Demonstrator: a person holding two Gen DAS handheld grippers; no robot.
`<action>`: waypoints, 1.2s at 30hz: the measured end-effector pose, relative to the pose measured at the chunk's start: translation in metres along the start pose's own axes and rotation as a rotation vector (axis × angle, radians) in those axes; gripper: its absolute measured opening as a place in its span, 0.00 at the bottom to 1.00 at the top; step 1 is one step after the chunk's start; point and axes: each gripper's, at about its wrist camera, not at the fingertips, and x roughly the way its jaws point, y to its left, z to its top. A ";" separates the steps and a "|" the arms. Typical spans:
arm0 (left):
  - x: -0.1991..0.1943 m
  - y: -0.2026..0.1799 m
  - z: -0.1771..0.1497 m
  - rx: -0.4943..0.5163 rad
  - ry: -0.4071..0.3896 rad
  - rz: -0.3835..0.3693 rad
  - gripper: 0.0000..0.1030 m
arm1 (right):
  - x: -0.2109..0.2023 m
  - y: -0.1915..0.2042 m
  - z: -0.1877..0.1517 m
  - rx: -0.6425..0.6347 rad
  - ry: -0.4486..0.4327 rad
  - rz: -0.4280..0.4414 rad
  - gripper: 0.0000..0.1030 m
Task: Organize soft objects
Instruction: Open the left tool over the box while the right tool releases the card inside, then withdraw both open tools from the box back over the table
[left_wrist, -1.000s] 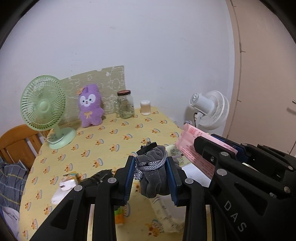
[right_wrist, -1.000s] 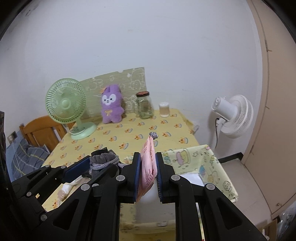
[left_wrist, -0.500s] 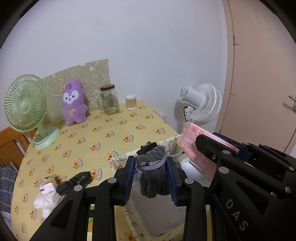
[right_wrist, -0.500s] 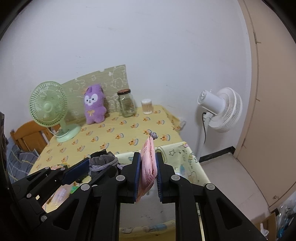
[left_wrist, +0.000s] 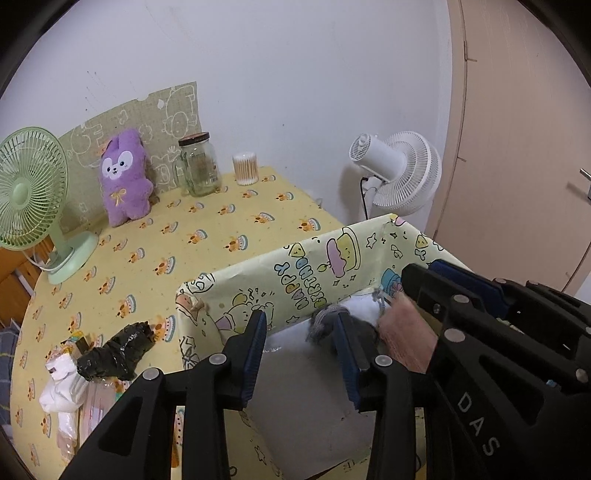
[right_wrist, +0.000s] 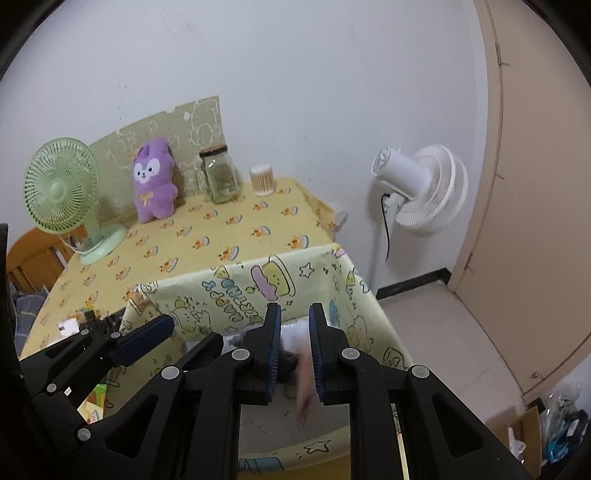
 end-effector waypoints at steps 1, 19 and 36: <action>0.000 0.001 0.000 0.005 -0.003 0.005 0.39 | 0.002 0.000 0.000 0.002 0.003 0.003 0.18; -0.017 0.004 0.003 0.034 -0.007 -0.020 0.95 | -0.008 0.008 0.004 0.016 0.014 -0.010 0.69; -0.066 0.020 0.000 0.011 -0.087 0.007 1.00 | -0.056 0.031 0.007 -0.015 -0.089 -0.031 0.96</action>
